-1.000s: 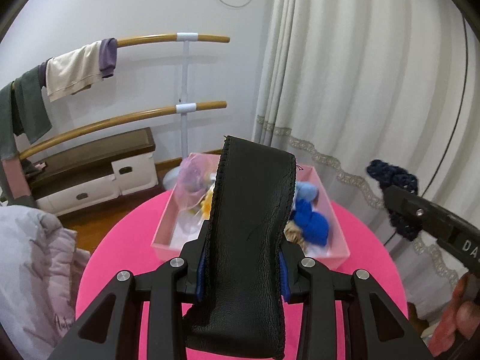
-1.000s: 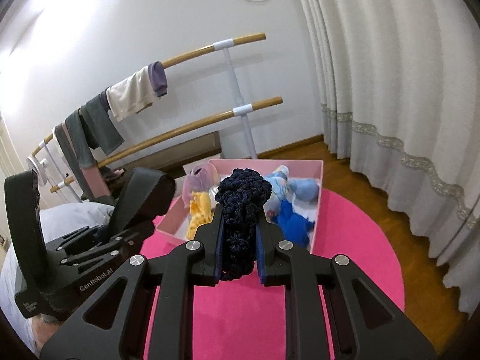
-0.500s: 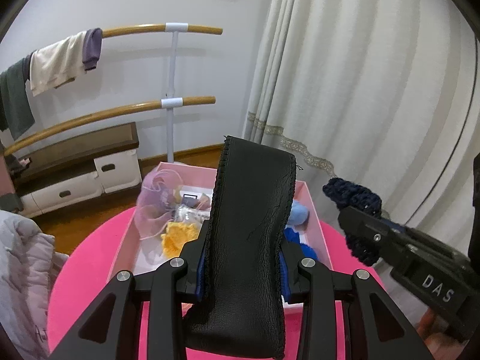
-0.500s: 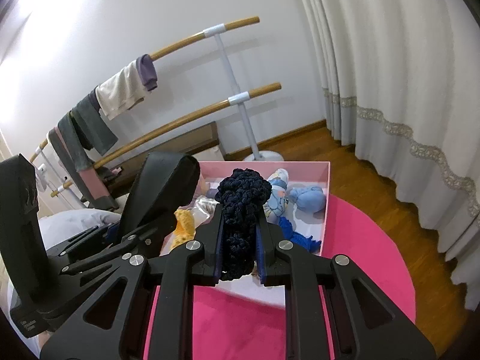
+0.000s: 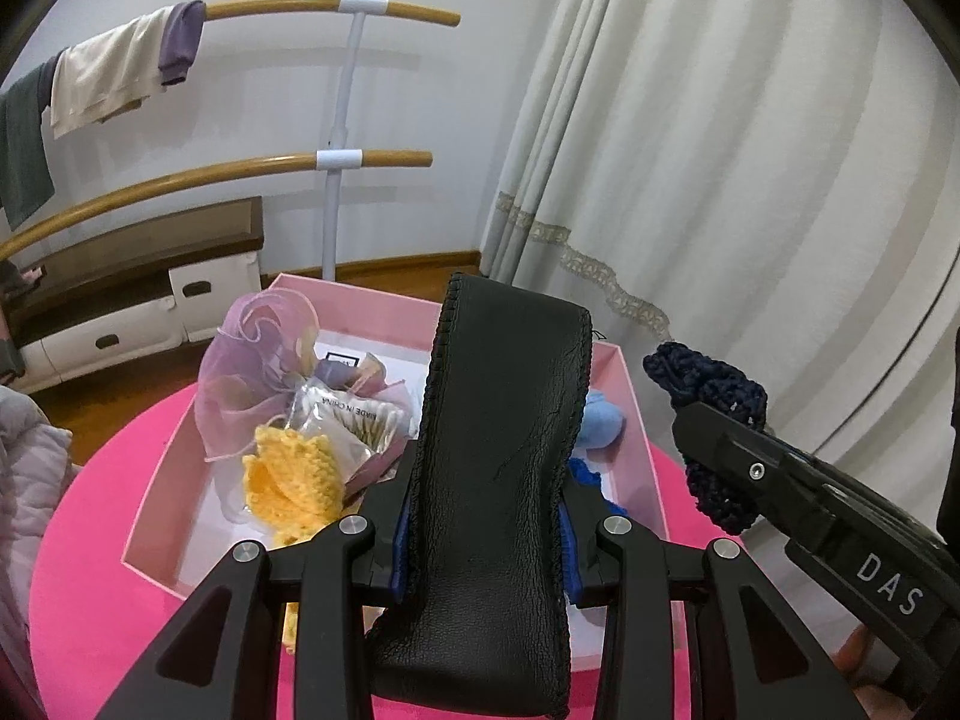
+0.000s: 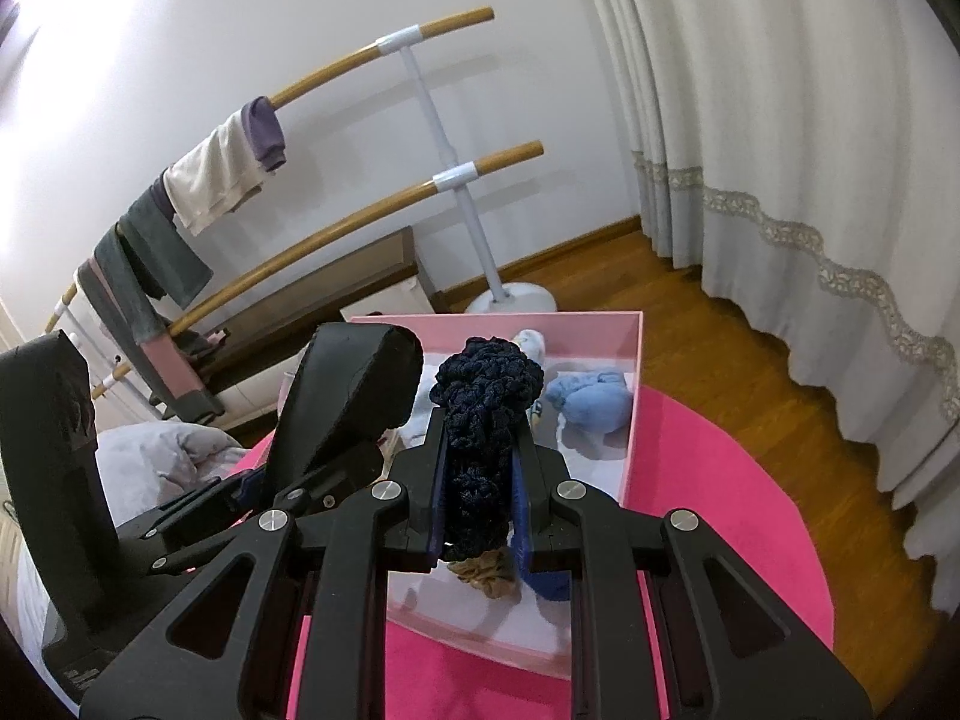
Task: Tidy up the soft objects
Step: 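Carry the black case with the left tool while the right tool carries the navy scrunchie to the box, then open both tools to drop the black case and navy scrunchie into the box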
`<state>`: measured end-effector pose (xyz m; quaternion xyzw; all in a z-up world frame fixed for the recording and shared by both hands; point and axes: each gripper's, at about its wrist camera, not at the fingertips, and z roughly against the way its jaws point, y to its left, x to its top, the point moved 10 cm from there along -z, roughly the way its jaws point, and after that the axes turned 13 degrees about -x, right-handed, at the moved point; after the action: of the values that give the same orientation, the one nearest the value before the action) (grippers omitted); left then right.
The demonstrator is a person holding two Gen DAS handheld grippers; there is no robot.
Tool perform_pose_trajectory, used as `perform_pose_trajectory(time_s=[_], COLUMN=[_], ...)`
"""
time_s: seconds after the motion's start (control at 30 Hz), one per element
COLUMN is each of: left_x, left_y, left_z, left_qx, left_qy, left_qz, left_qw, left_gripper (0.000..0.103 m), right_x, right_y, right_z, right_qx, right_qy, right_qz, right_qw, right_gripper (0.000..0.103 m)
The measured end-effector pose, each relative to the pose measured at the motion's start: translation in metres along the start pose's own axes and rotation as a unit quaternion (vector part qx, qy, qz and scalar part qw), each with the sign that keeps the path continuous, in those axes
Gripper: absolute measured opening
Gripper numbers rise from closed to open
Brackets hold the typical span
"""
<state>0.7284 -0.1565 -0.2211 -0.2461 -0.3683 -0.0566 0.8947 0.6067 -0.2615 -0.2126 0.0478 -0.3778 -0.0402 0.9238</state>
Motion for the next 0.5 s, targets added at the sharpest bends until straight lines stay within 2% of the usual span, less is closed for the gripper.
perform_pose_trajectory(time_s=[0.1,0.17,0.23,0.37,0.43,0.5], left_x=[0.005,0.003,0.001,0.003,0.001,0.003], left_y=[0.006,0.009,0.013,0.021,0.02,0.021], left_z=[-0.015,-0.021,-0.023,-0.023,-0.018,-0.01], left_qx=[0.002,0.005,0.012,0.028,0.032,0.042], left_qy=[0.006,0.011,0.013,0.009,0.0,-0.013], left_qz=[0.004,0.007,0.007,0.008,0.006,0.001], left_qw=[1.0,0.9999,0.9998,0.9995,0.9995,0.999], left_gripper=[0.037,0.048,0.054,0.08,0.086,0.093], right_x=[-0.003,-0.005,-0.006,-0.009,-0.01,-0.011], right_y=[0.002,0.003,0.003,0.001,0.0,0.001], right_z=[-0.006,-0.01,-0.015,-0.021,-0.023,-0.025], right_qx=[0.002,0.005,0.008,0.017,0.02,0.025], right_qy=[0.007,0.012,0.018,0.028,0.033,0.039], right_qz=[0.001,0.001,-0.004,-0.014,-0.018,-0.025], right_qw=[1.0,1.0,1.0,0.999,0.999,0.999], right_gripper=[0.016,0.016,0.016,0.02,0.022,0.036])
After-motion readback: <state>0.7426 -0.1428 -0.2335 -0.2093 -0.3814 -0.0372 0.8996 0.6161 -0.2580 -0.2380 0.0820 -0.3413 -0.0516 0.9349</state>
